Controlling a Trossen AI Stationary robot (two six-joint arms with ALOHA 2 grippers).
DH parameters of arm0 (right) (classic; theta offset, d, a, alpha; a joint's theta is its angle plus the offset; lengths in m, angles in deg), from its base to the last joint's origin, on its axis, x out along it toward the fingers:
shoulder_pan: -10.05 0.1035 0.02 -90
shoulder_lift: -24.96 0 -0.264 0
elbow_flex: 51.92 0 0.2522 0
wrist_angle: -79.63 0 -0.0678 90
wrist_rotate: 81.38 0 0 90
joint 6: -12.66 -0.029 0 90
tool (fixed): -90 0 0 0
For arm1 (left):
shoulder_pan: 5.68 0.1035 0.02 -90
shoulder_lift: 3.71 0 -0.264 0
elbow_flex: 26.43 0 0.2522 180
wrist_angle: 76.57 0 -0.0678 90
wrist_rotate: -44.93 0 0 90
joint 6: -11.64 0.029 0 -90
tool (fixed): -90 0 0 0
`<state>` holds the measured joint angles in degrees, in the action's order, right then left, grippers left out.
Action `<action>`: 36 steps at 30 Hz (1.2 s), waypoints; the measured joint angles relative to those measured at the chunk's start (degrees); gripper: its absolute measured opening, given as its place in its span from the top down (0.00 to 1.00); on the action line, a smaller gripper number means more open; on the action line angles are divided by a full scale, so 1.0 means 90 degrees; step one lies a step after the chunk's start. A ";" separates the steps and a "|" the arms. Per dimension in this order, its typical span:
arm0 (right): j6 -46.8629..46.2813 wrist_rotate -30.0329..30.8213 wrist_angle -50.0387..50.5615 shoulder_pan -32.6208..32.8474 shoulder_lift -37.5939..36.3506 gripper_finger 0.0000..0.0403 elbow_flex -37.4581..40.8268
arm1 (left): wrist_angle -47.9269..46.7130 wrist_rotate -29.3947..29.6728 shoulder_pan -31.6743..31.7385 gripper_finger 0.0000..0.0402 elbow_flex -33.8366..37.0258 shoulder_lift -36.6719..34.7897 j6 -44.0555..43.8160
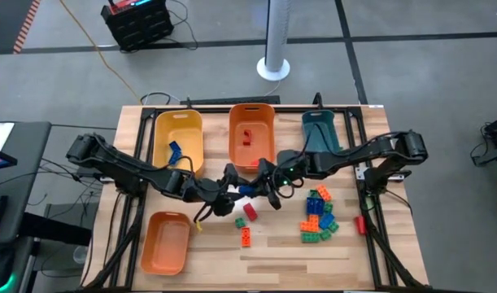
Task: Sort blocks
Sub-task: Put the blue game piece into the yellow bin
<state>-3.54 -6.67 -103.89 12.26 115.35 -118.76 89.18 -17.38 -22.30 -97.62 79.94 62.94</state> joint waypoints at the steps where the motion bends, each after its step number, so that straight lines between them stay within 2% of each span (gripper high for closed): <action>1: 0.0001 0.0000 0.0021 0.0001 -0.0009 0.78 -0.0005 | -0.0010 -0.0082 0.0000 0.33 0.0000 -0.0005 0.0010; 9: -0.0002 0.0010 -0.0009 0.0001 -0.0029 0.78 -0.0061 | -0.0035 -0.0229 0.0000 0.36 -0.0002 -0.0007 0.0264; 19: -0.0212 -0.0121 -0.0073 -0.0006 -0.0029 0.78 -0.0054 | -0.0068 -0.0201 -0.0008 0.63 -0.0005 -0.0014 0.1104; 22: -0.0217 -0.0141 -0.0081 -0.0017 -0.0029 0.77 -0.0053 | -0.0078 -0.0202 -0.0007 0.65 -0.0005 -0.0014 0.1107; 25: -0.0169 -0.0159 -0.0110 -0.0067 -0.0029 0.71 -0.0051 | -0.0074 -0.0169 -0.0007 0.65 -0.0005 -0.0014 0.1029; 31: -0.0244 -0.0774 -0.0183 -0.0232 -0.0027 0.48 -0.0193 | -0.0057 -0.0158 -0.0002 0.65 -0.0012 -0.0012 0.0799; 36: -0.0145 -0.0892 0.0633 -0.0324 -0.0145 0.36 -0.0485 | -0.0328 -0.0162 -0.0002 0.65 -0.0014 -0.0012 0.0300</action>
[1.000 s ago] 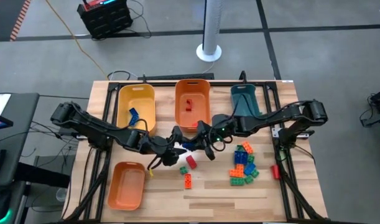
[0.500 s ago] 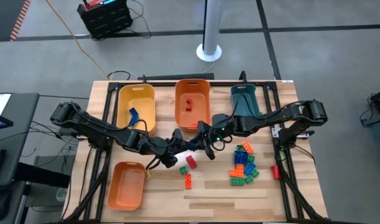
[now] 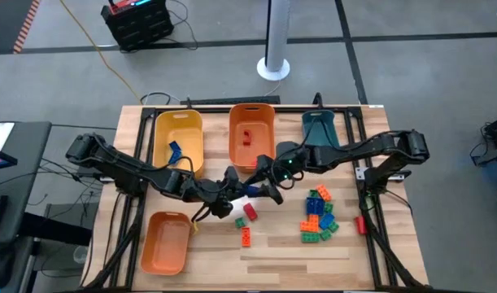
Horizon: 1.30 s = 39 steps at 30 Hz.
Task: Sort blocks
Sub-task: Put the blue game piece into the yellow bin
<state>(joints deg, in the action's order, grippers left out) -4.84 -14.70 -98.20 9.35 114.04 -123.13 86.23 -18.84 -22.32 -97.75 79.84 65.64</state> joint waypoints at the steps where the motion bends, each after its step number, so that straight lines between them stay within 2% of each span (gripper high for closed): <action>1: 0.0069 -0.0014 0.0196 -0.0041 -0.0074 0.36 -0.0041 | -0.0128 0.0037 0.0000 0.65 -0.0003 0.0000 -0.0240; 3: 0.0160 0.0030 0.0654 -0.0113 -0.0270 0.35 -0.0047 | -0.0450 0.0336 -0.0013 0.65 0.0009 -0.0006 -0.0832; 5: 0.0295 0.0348 0.1162 -0.0156 -0.0504 0.35 -0.0059 | -0.0983 0.0731 -0.0014 0.65 0.0000 -0.0125 -0.1526; 10: 0.0469 0.1791 0.2596 -0.0039 -0.1066 0.36 -0.0049 | -0.3098 0.1243 0.0168 0.65 -0.0434 -0.0632 -0.3742; 19: 0.0176 0.3124 0.3596 0.1007 -0.1014 0.36 0.0048 | -0.5912 0.1348 0.0871 0.65 -0.0705 -0.1669 -0.7092; 24: -0.0375 0.3249 0.3986 0.1346 -0.1089 0.36 0.0500 | -0.7598 0.1254 0.1468 0.65 -0.0705 -0.1693 -0.8786; 28: -0.0730 0.3284 0.4006 0.1465 -0.1183 0.36 0.0733 | -0.7932 0.1020 0.1774 0.62 -0.0703 -0.1575 -0.9147; 35: -0.1046 0.3330 0.4608 0.1667 -0.1283 0.36 0.0820 | -0.7976 0.0782 0.1804 0.48 -0.0700 -0.1481 -0.8862; 39: -0.1103 0.3461 0.4833 0.1851 -0.1295 0.36 0.0820 | -0.8015 0.0786 0.1804 0.46 -0.0766 -0.1479 -0.8699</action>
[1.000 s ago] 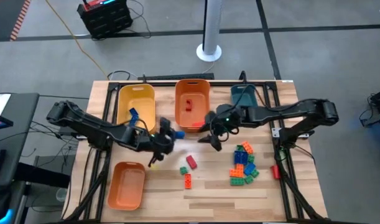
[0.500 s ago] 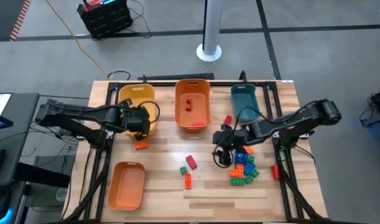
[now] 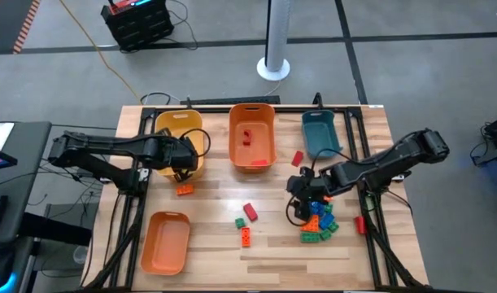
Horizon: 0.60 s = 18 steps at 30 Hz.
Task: Sort blocks
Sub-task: Put the blue game piece into the yellow bin, then put the red wooden block into the top orange bin
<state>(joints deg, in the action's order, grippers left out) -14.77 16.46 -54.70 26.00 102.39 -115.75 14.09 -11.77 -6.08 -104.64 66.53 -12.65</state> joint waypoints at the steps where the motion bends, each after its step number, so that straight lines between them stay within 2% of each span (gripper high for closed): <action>1: -0.0089 0.0000 0.0034 0.0038 0.0000 0.36 0.0000 | -0.0018 0.0004 0.0000 0.46 -0.0062 0.0000 0.0001; 5: -0.0755 0.0096 0.0138 0.0169 0.0001 0.36 0.0000 | 0.0043 0.0019 -0.0065 0.46 -0.0427 -0.0002 -0.0034; 8: -0.1060 0.0562 -0.0216 0.0334 0.0128 0.36 0.0000 | 0.0527 0.0030 -0.0252 0.46 -0.0611 -0.0012 0.0305; 13: -0.1020 0.0935 -0.2023 0.0524 0.0920 0.36 -0.0009 | 0.1426 0.0026 -0.0407 0.46 -0.0632 0.0050 0.0790; 16: -0.0875 0.1461 -0.2922 0.0720 0.1597 0.36 -0.0162 | 0.1443 0.0026 -0.0420 0.46 -0.0632 0.0136 0.0815; 18: -0.0798 0.1928 -0.3052 0.0869 0.2031 0.36 -0.0421 | 0.1436 0.0026 -0.0423 0.46 -0.0632 0.0133 0.0816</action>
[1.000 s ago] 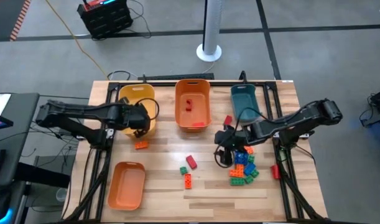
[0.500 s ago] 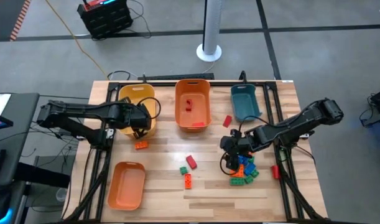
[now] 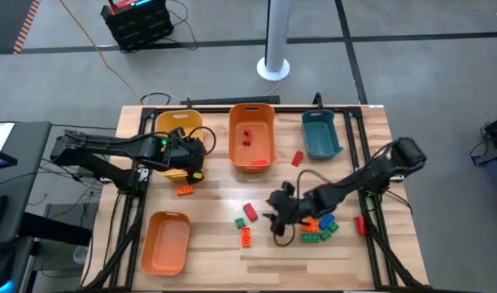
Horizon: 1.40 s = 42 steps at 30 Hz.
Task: Sort blocks
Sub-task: Put the red wooden block into the top orange bin
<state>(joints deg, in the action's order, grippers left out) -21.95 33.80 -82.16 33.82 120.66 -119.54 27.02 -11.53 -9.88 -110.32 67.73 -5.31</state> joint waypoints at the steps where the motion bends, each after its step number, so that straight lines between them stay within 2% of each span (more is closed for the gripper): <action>1: 0.0024 0.0236 0.0002 0.0062 0.0191 0.36 -0.0153 | 0.0007 0.0002 0.0000 0.46 0.0000 -0.0012 0.0002; 11: 0.0002 0.1273 0.0580 0.0177 0.1749 0.36 -0.1818 | -0.0168 0.0041 -0.0004 0.46 0.0000 -0.0024 -0.0063; 18: -0.0460 0.2015 0.0861 0.0177 0.2383 0.36 -0.2095 | -0.0451 -0.0003 -0.0084 0.46 0.0000 -0.0026 -0.0274; 30: -0.0796 0.1335 0.1159 0.0109 0.2726 0.36 -0.2094 | -0.0466 -0.0007 -0.0257 0.46 0.0000 -0.0027 -0.0386; 42: 0.0536 0.0889 0.0953 -0.0035 0.2666 0.42 -0.2092 | -0.0482 -0.0010 -0.0257 0.46 0.0000 -0.0027 -0.0407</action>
<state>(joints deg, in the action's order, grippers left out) -17.12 41.81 -73.59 33.50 144.66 -138.37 22.68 -11.62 -12.20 -110.32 67.49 -8.97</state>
